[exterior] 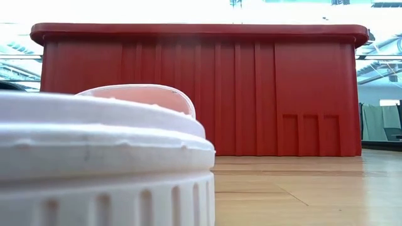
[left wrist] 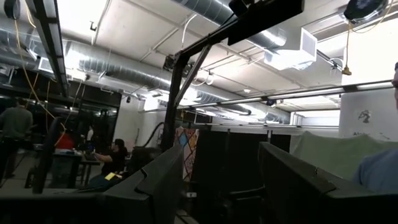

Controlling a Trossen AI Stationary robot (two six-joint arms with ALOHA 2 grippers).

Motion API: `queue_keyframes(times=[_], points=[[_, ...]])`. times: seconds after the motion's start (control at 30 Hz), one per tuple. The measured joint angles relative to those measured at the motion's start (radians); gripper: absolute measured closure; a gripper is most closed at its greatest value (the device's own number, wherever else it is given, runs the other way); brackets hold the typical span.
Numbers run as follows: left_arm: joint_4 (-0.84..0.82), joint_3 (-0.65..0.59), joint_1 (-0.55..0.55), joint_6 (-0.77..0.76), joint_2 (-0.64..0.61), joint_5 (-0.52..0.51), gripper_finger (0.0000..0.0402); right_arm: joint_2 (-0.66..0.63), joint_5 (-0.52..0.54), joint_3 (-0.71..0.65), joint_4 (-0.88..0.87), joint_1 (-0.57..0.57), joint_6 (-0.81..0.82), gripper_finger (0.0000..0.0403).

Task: Pick and place slides into bin
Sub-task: Put the pink slide into the red container

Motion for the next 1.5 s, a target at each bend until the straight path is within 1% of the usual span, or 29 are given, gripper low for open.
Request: queue_keyframes(times=[0.1, 0.23, 0.33, 0.5, 0.7, 0.8, 0.93, 1.0, 1.23, 1.4, 1.5], points=[[0.000, 0.000, 0.000, 0.001, 0.000, 0.001, 0.0188, 0.017, 0.056, 0.001, -0.062, 0.007, 0.037, 0.0236], [-0.001, 0.000, 0.000, 0.000, 0.000, 0.006, 0.0188, 0.037, 0.062, 0.000, -0.151, 0.019, 0.082, 0.0236], [-0.001, 0.000, 0.000, -0.002, 0.000, 0.006, 0.0188, 0.032, 0.108, 0.000, -0.254, 0.029, 0.153, 0.0236], [-0.008, 0.000, 0.000, 0.002, 0.000, 0.007, 0.0188, 0.034, 0.109, 0.001, -0.350, 0.043, 0.252, 0.0236], [-0.058, 0.000, 0.000, 0.008, 0.002, 0.008, 0.0188, 0.031, 0.095, 0.001, -0.488, 0.076, 0.365, 0.0236], [-0.077, 0.000, 0.000, 0.009, 0.002, 0.007, 0.0188, 0.032, 0.068, 0.001, -0.586, 0.094, 0.451, 0.0236], [-0.076, 0.000, 0.000, 0.010, 0.002, 0.007, 0.0188, 0.033, -0.010, -0.037, -0.682, 0.106, 0.558, 0.0236], [-0.076, 0.000, 0.000, 0.010, 0.002, 0.007, 0.0188, 0.036, -0.075, -0.081, -0.688, 0.108, 0.589, 0.0236], [-0.076, 0.000, 0.000, 0.012, 0.002, -0.001, 0.0188, 0.036, -0.313, -0.290, -0.569, 0.089, 0.662, 0.0236], [-0.076, 0.000, 0.000, 0.032, 0.002, -0.020, 0.0188, 0.036, -0.366, -0.432, -0.426, 0.086, 0.653, 0.0236], [-0.076, 0.000, 0.000, 0.037, 0.002, -0.023, 0.0188, 0.036, -0.364, -0.500, -0.392, 0.084, 0.646, 0.0236]])
